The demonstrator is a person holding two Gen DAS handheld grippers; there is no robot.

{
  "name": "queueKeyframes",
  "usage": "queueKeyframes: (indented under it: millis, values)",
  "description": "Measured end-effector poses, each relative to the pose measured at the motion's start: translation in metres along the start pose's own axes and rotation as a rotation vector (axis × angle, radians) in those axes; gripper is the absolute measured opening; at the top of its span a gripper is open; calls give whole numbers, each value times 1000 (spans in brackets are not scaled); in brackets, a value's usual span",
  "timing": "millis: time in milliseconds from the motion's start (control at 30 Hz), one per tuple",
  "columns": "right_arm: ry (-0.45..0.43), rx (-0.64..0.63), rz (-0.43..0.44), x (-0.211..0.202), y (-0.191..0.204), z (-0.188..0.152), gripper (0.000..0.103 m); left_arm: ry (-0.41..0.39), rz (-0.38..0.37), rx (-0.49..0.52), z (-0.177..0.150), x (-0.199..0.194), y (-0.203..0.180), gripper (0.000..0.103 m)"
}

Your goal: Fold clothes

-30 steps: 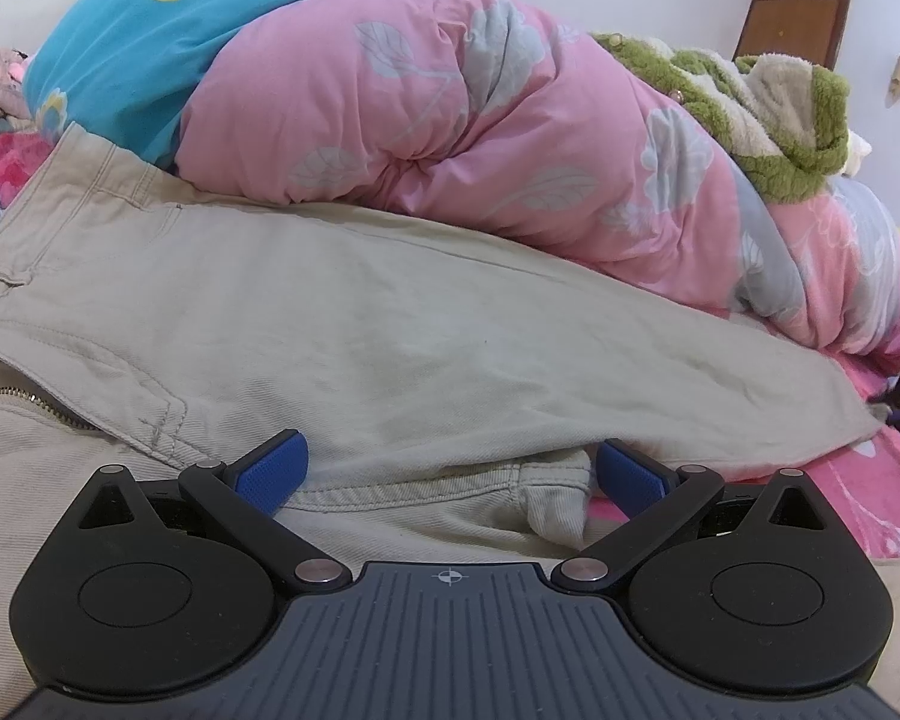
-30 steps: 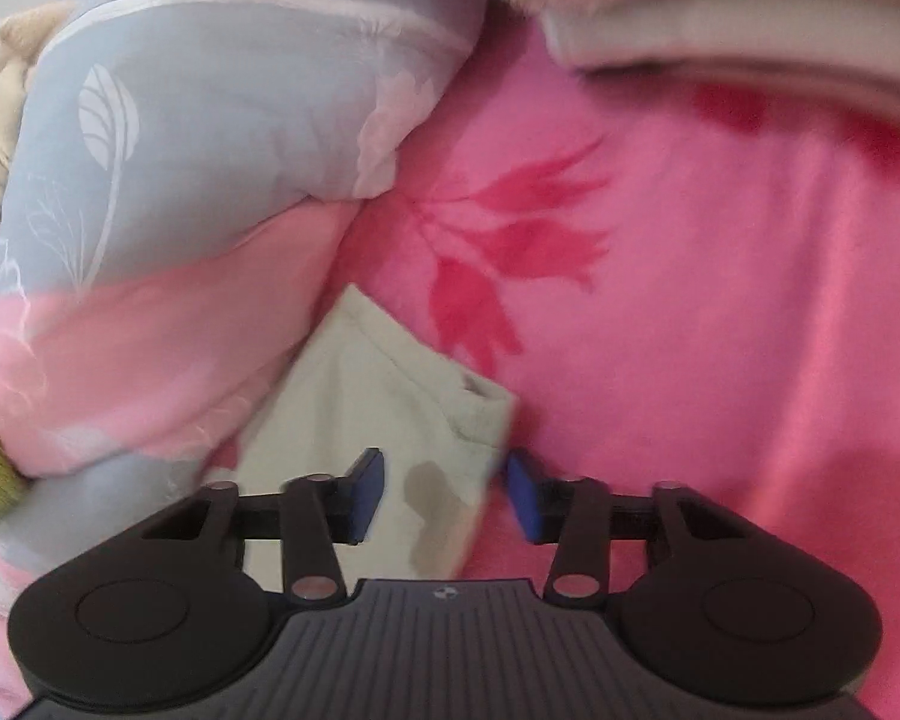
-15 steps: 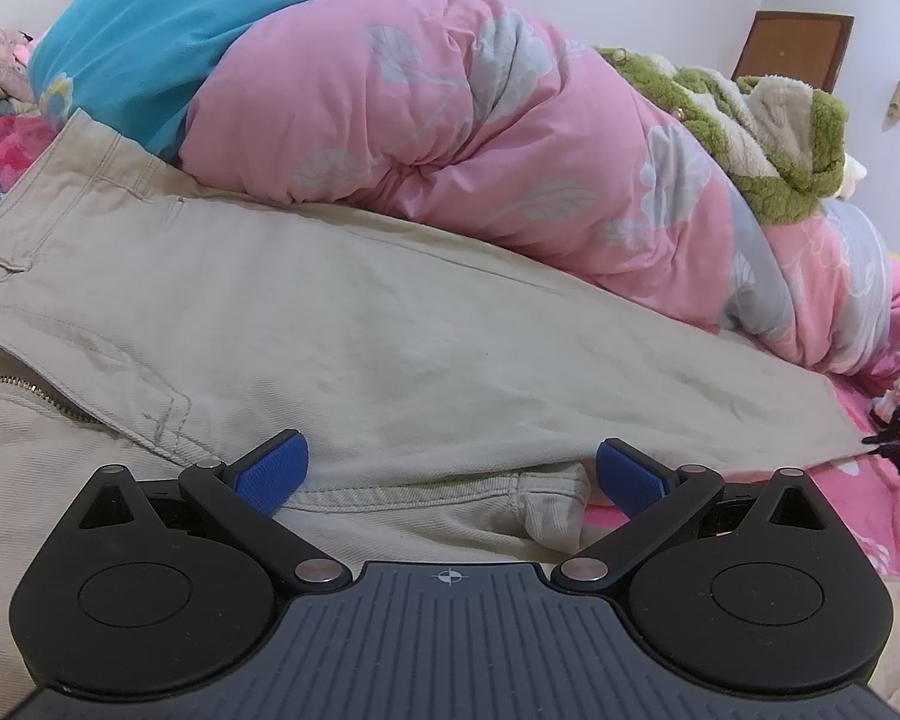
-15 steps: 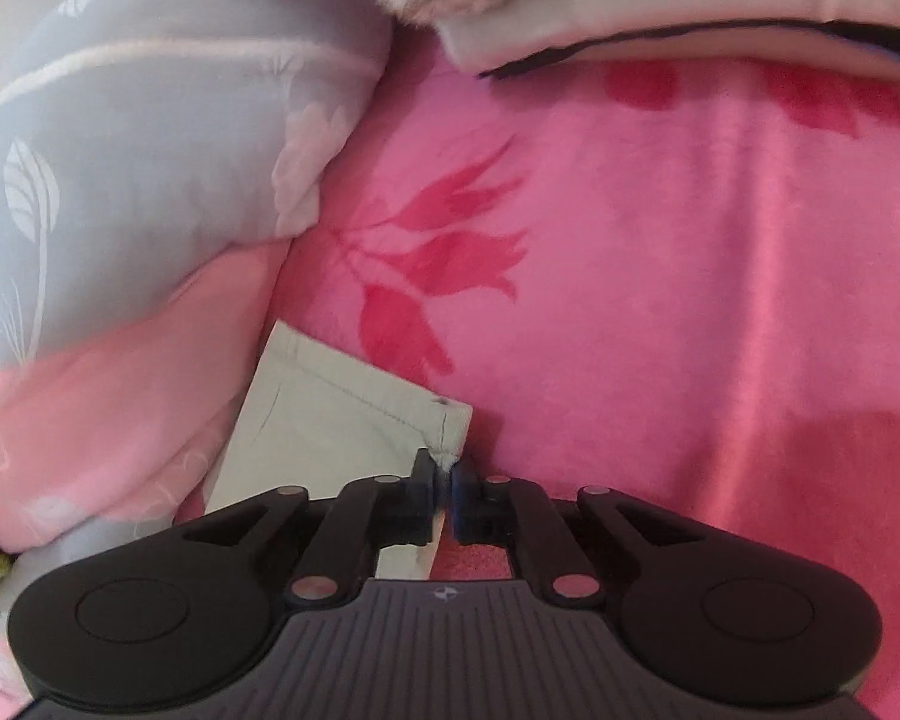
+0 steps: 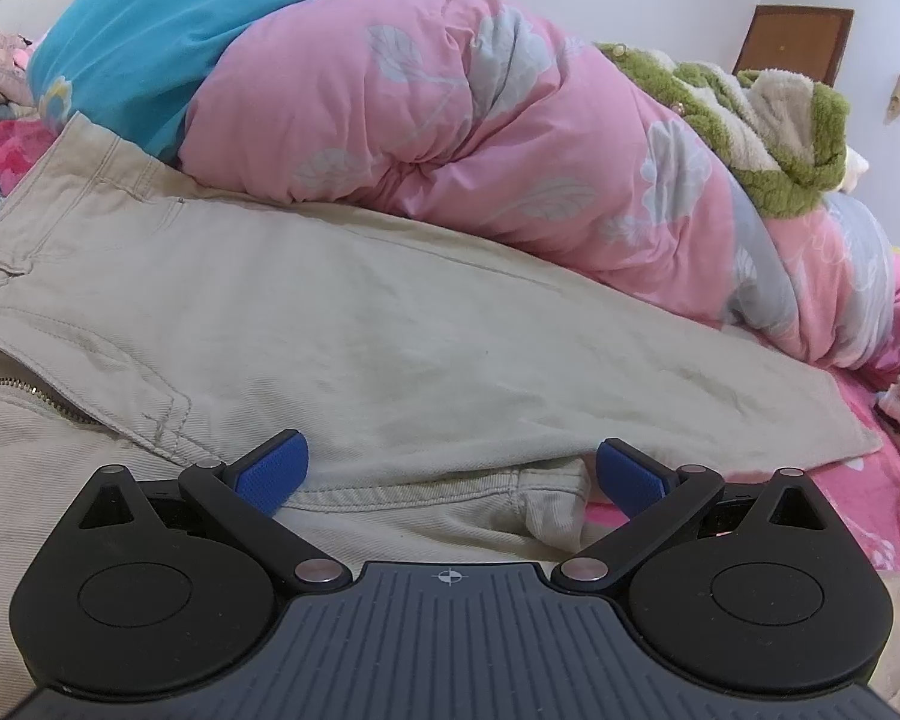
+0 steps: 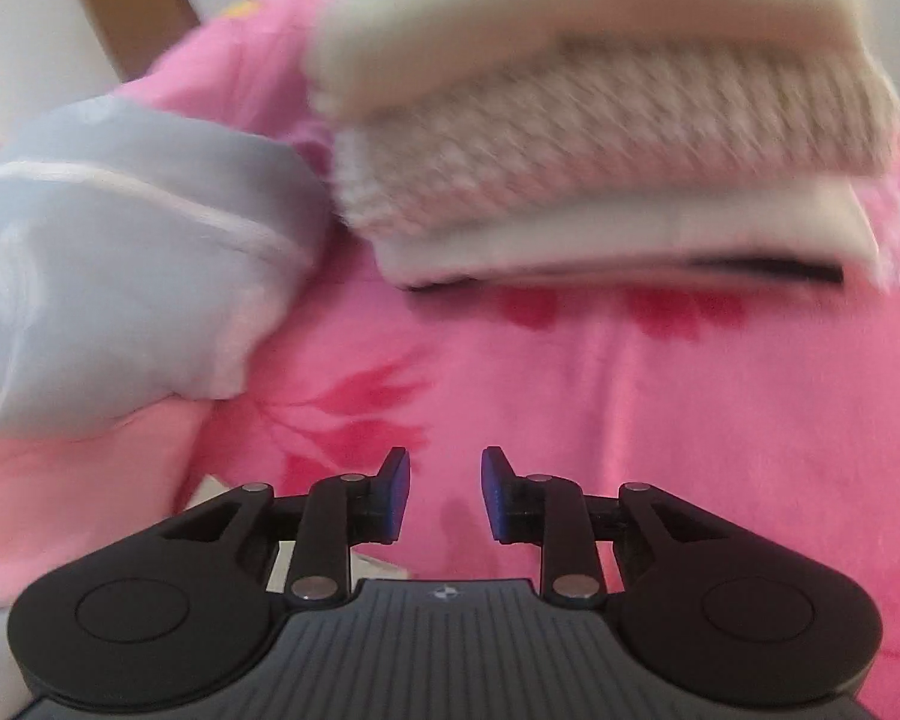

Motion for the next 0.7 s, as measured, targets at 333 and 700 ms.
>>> queueKeyframes:
  millis: [333,700]
  values:
    - [239,-675,425,-17,102,-99,24,-3,-4,-2,-1,-1,1,103]
    - [163,-516,190,-5,67,-39,4,3,1,-4,-1,-1,0,103]
Point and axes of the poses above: each gripper's, at about its wrist camera, not at the fingertips, and x roughly the way its jaws point, y to its left, z to its top, the point moved 9 cm from there along x, roughly the way its jaws point, and after that the axes turned 7 degrees about -x, right-handed, at the moved point
